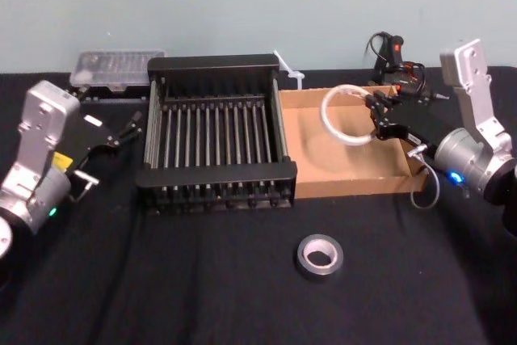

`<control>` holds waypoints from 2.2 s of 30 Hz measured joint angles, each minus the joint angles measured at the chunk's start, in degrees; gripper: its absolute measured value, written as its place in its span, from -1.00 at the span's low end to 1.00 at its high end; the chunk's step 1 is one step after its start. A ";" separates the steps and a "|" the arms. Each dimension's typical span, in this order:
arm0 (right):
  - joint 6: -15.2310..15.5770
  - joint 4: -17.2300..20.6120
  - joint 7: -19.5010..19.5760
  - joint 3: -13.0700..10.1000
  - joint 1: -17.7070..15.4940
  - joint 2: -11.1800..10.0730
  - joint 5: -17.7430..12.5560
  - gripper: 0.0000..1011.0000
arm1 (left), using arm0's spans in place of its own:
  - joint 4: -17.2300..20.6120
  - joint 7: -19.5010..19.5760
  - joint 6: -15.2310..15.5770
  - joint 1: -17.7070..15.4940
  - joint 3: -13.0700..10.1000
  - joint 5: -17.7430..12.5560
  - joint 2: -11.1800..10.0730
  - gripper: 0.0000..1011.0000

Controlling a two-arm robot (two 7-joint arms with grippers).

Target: Pick up the white tape and place it into the black box , Pick up the silver tape and place it into the brown box.

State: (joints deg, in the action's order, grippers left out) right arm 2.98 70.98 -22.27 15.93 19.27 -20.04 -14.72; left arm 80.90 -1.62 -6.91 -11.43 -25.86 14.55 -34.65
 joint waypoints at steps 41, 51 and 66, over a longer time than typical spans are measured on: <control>1.35 2.98 -1.32 7.64 4.40 3.80 2.59 -0.81 | 0.00 0.00 0.00 0.00 0.00 0.00 0.00 0.98; 1.67 0.89 -1.56 9.52 6.74 5.49 3.82 -0.81 | 0.00 0.00 0.00 0.00 0.00 0.00 0.00 0.98; 0.67 -3.50 -2.13 12.23 10.22 8.25 6.10 -0.81 | 0.00 0.00 0.00 0.00 0.00 0.00 0.00 0.98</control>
State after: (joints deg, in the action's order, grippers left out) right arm 3.65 67.48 -24.40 28.15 29.49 -11.79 -8.62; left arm 80.90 -1.62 -6.91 -11.43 -25.86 14.55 -34.65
